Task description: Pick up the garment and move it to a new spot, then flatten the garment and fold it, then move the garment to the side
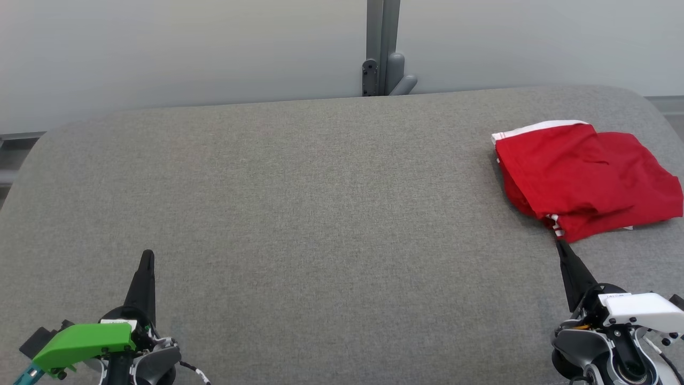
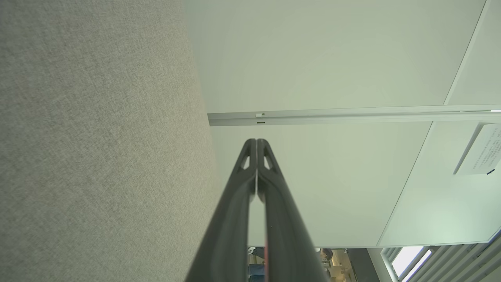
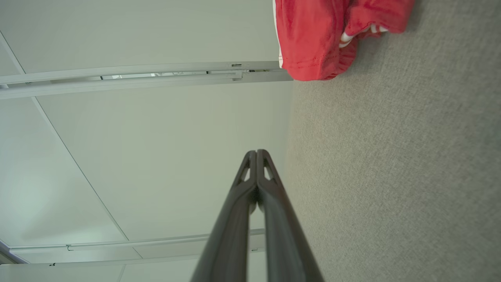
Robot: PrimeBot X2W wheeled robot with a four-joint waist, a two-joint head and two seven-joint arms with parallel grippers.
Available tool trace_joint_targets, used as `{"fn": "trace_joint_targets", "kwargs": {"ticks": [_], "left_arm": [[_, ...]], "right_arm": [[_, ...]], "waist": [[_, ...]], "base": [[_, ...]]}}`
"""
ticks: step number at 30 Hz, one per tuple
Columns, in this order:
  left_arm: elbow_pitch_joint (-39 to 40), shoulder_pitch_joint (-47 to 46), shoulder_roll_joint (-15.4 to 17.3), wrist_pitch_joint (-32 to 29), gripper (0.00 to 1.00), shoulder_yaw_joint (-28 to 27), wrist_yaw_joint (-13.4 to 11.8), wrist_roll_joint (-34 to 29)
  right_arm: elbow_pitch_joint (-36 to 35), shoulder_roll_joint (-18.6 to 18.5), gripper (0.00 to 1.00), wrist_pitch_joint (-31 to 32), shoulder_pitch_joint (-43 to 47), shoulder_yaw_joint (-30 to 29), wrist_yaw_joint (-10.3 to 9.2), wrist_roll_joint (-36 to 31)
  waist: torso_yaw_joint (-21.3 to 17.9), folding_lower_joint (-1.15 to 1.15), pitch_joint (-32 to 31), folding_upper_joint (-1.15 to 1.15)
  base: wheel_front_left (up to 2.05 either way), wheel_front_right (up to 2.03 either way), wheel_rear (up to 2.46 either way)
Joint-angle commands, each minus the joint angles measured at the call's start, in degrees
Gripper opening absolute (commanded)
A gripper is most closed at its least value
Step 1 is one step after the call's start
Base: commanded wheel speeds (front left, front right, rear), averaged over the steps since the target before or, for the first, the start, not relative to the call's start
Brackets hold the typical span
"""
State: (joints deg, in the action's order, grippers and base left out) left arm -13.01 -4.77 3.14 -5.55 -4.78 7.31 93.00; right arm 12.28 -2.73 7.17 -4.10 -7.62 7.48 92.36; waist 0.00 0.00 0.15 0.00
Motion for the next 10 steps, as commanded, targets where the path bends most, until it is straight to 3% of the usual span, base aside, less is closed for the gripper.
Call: {"fn": "trace_joint_targets", "kwargs": {"ticks": [1,10], "left_arm": [[0.0,-1.0,0.0,-0.3,0.00,-0.2,0.3,-0.2],[0.0,-1.0,0.0,-0.3,0.00,-0.2,0.3,-0.3]], "right_arm": [[-0.2,-0.3,0.00,0.2,-0.5,-0.1,0.02,0.3],[-0.2,-0.3,0.00,0.2,-0.5,-0.1,0.02,0.3]], "waist": [[0.0,0.00,0.0,0.00],[0.0,0.00,0.0,0.00]], "base": [[0.00,0.00,0.00],[0.00,0.00,0.00]]}}
